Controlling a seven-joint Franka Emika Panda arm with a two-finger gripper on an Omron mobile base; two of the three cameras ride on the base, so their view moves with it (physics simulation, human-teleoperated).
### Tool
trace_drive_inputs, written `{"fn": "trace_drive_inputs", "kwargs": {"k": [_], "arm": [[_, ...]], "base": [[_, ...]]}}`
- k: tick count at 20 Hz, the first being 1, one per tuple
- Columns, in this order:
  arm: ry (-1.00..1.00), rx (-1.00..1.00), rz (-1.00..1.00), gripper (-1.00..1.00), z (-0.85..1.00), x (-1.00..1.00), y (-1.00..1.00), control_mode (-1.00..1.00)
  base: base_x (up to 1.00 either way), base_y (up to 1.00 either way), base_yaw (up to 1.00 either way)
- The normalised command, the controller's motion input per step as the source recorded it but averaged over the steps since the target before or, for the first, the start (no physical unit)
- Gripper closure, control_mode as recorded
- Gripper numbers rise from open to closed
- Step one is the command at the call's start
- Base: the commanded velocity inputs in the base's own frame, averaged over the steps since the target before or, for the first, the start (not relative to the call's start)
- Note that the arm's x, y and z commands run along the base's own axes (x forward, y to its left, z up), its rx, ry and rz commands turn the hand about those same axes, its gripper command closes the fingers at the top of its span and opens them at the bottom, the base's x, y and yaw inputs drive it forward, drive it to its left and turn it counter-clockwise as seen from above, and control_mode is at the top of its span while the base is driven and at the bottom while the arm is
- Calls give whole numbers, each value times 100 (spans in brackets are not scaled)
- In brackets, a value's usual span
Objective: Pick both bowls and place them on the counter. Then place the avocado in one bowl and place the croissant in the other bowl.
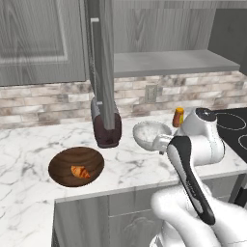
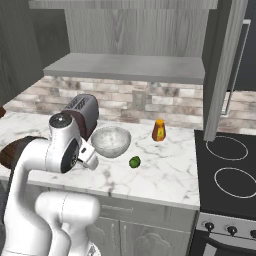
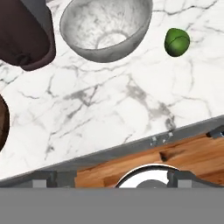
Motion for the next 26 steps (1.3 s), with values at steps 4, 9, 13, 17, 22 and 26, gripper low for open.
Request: {"fn": "trace_drive_inputs", "kwargs": {"k": [4, 9, 13, 17, 22, 26], "arm": [[21, 13, -27, -100, 0, -19, -93, -100], [16, 14, -30, -100, -16, -19, -73, -100], [10, 14, -26, -100, -12, -9, -61, -100], [11, 10, -25, -100, 0, 3, -43, -100], [4, 6, -22, -100, -5, 34, -19, -100], [4, 3, -21, -100, -7, 59, -8, -100]], "base": [[0, 0, 0], [0, 0, 0], [0, 0, 0], [0, 0, 0], [0, 0, 0], [0, 0, 0]]}}
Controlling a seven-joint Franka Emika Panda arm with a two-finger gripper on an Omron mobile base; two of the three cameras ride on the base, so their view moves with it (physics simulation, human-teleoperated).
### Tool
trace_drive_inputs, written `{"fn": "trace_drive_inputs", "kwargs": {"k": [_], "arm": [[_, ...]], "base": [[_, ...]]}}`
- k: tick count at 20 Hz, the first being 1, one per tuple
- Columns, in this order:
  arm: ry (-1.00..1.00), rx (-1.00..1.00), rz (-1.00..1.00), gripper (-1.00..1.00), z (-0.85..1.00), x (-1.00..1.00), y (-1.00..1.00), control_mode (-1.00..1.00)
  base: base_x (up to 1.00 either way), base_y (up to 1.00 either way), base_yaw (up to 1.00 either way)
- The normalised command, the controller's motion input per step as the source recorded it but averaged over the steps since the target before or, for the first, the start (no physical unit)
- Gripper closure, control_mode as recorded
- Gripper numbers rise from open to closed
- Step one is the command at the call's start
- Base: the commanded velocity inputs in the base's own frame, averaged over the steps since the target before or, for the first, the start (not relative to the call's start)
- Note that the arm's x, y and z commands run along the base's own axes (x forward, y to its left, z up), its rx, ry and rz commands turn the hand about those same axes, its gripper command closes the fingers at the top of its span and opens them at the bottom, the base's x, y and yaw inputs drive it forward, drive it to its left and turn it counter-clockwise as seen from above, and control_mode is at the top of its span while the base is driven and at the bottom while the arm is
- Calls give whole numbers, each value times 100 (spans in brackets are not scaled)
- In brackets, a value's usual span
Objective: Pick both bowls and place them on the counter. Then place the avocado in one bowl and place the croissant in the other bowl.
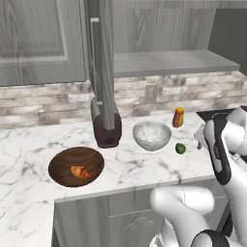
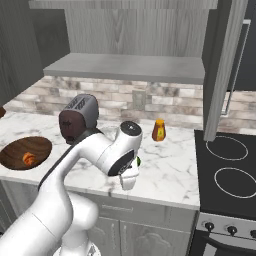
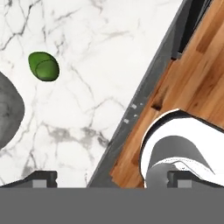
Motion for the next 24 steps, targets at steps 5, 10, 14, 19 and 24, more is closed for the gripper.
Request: {"fn": "trace_drive_inputs", "kwargs": {"k": [5, 10, 14, 19, 24], "arm": [[5, 2, -19, -100, -13, 59, -5, -100], [6, 2, -12, -100, -12, 51, -9, -100], [4, 4, -7, -100, -11, 38, -16, -100], [4, 6, -2, -100, -11, 32, -4, -100], [5, 4, 0, -100, -17, 26, 0, -100]], "base": [[0, 0, 0], [0, 0, 0], [0, 0, 0], [0, 0, 0], [0, 0, 0]]}}
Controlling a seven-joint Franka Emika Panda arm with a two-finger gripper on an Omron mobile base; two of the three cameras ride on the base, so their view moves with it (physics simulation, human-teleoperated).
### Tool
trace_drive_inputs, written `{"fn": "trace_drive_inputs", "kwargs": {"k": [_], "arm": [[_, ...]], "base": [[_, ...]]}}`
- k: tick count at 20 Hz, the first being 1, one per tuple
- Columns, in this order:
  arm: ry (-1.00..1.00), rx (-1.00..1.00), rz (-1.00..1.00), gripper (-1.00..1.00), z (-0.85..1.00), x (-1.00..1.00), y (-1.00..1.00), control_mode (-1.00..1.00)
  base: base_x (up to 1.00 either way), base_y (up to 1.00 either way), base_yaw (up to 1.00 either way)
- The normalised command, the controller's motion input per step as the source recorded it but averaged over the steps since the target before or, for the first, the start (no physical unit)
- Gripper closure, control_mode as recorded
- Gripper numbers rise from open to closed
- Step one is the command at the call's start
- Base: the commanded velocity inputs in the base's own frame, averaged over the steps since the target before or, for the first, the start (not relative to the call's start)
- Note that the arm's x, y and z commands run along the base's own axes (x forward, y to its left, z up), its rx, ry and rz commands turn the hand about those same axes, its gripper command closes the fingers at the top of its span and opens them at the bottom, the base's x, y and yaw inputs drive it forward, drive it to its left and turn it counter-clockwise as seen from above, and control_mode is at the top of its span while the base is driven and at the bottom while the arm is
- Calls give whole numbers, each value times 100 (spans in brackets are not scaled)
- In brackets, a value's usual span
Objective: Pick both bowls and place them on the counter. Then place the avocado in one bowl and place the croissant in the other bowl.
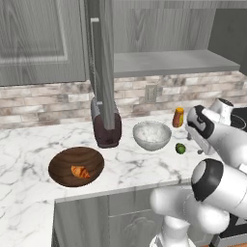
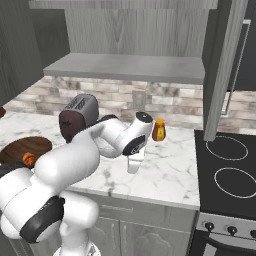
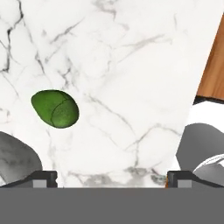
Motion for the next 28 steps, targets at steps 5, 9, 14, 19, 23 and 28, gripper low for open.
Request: {"fn": "trace_drive_inputs", "kwargs": {"k": [5, 9, 14, 19, 23, 28], "arm": [[4, 1, 0, -100, -25, 26, 0, -100], [5, 0, -4, -100, -24, 38, 0, -100], [3, 0, -4, -100, -22, 37, -1, -100], [3, 0, -4, -100, -18, 23, -2, -100], [3, 0, -4, -100, -19, 20, -1, -100], [3, 0, -4, -100, -18, 19, -1, -100]], "base": [[0, 0, 0], [0, 0, 0], [0, 0, 0], [0, 0, 0], [0, 0, 0], [0, 0, 0]]}}
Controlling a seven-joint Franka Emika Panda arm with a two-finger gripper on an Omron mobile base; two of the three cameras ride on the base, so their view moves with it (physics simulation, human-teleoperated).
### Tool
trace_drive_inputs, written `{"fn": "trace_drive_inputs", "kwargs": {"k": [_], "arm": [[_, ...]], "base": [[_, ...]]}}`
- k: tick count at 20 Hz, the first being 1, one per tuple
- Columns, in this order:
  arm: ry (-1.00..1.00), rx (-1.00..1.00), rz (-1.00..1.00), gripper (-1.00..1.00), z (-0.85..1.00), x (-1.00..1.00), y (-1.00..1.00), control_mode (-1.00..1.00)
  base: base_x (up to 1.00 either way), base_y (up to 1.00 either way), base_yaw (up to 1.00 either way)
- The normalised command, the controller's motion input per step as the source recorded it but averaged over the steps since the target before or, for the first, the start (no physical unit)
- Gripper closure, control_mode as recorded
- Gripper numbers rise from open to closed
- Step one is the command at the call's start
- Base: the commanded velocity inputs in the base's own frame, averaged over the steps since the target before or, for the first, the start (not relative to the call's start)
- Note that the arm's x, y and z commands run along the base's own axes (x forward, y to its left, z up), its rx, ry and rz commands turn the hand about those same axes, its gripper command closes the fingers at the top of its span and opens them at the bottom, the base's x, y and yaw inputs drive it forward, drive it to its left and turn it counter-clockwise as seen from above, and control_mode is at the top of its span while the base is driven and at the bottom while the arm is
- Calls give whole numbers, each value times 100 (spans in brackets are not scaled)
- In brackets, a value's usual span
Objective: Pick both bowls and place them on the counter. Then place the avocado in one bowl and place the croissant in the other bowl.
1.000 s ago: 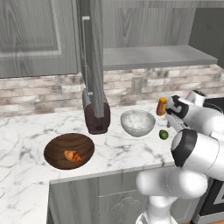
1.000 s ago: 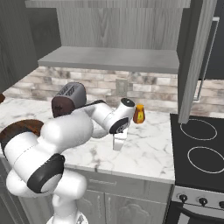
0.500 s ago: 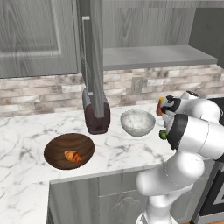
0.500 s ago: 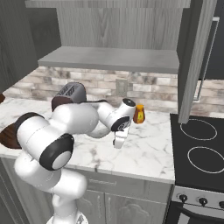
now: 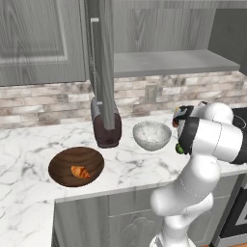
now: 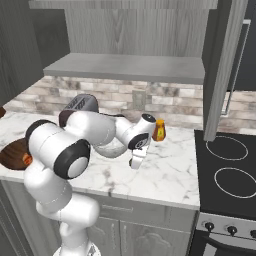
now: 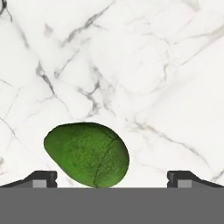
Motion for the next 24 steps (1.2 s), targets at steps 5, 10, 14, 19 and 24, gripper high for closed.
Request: {"fn": "trace_drive_inputs", "kwargs": {"k": [5, 10, 14, 19, 24], "arm": [[2, 0, -3, -100, -17, 17, -2, -100], [2, 0, -1, -100, -17, 2, -2, -100], [1, 0, -1, -100, -20, 0, 0, -100], [1, 1, 0, -100, -14, 0, 1, -100], [2, 0, 0, -100, -15, 2, 6, -100]], "base": [[0, 0, 0], [0, 0, 0], [0, 0, 0], [0, 0, 0], [0, 0, 0]]}}
